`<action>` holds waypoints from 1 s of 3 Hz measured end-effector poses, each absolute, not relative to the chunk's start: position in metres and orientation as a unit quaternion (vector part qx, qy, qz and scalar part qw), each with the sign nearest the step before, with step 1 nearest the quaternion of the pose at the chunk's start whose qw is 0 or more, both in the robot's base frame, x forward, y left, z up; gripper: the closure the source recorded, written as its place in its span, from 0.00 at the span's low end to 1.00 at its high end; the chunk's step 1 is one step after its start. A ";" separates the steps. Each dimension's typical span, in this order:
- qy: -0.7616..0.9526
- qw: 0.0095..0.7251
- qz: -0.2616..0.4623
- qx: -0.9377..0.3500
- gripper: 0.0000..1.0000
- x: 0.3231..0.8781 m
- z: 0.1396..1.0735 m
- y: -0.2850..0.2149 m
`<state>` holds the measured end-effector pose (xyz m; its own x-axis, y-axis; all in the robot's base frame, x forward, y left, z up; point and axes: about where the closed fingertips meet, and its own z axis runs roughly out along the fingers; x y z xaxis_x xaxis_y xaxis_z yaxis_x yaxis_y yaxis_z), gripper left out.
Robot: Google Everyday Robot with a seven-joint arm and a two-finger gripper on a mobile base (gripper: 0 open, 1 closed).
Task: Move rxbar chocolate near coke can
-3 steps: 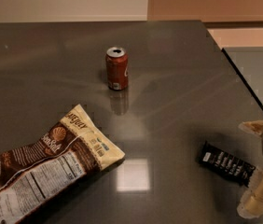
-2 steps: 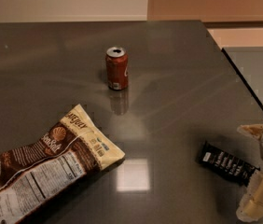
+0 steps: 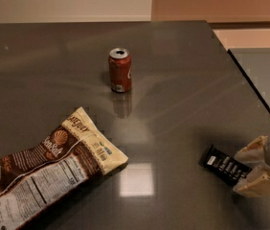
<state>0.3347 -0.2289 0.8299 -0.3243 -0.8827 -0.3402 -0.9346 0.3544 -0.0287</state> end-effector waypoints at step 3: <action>0.809 0.149 0.079 -0.564 1.00 0.347 0.838 -0.229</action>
Offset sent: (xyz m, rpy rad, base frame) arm 0.0104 -0.0081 0.0000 -0.0127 0.0070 -0.0132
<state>0.3473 -0.2289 0.8378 -0.3199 -0.8881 -0.3301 -0.9352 0.3518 -0.0399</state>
